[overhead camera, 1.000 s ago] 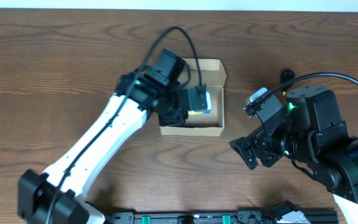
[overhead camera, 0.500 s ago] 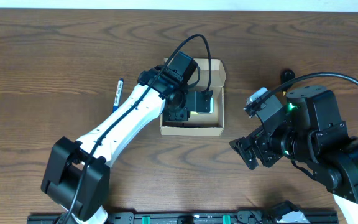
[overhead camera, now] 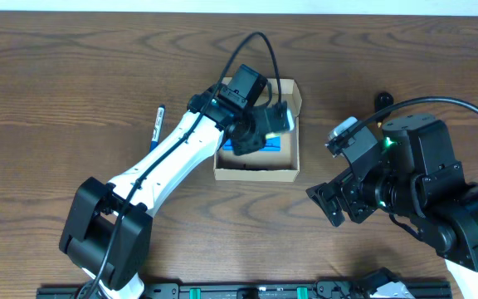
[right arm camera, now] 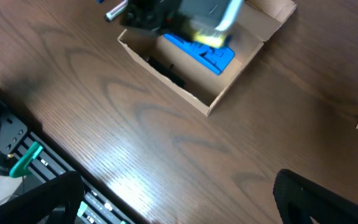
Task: Pack container
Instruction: 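Carry the yellow highlighter over the box with the left gripper, then lower the yellow highlighter into the box and open the left gripper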
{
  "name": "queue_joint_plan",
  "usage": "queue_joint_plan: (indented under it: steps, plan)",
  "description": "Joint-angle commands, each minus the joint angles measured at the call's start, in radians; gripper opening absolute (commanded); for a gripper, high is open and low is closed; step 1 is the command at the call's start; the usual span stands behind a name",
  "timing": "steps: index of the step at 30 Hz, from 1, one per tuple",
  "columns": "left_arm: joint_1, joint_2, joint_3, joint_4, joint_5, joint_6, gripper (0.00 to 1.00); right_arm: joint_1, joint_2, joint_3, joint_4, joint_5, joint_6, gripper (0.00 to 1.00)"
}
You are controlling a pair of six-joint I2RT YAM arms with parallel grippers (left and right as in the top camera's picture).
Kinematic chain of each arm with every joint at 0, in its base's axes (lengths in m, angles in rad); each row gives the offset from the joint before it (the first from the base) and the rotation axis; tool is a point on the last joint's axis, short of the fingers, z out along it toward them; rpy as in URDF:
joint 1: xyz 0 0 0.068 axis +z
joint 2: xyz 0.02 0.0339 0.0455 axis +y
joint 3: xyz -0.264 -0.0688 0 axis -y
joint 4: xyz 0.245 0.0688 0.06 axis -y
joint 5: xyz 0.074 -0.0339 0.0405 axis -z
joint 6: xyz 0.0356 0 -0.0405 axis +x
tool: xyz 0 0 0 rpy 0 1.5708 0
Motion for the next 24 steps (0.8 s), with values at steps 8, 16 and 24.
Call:
queue_joint_plan:
  steps: [8,16,24]
  plan:
    - [-0.024,0.007,0.004,0.079,0.032,-0.965,0.06,-0.006,0.000,0.009,-0.002,-0.004,0.006,0.99]
    - [-0.076,0.008,0.004,0.077,0.017,-1.343,0.06,-0.006,0.000,0.009,-0.002,-0.004,0.006,0.99]
    - [-0.145,0.013,0.004,0.043,-0.089,-1.426,0.06,-0.006,0.000,0.009,-0.002,-0.004,0.006,0.99]
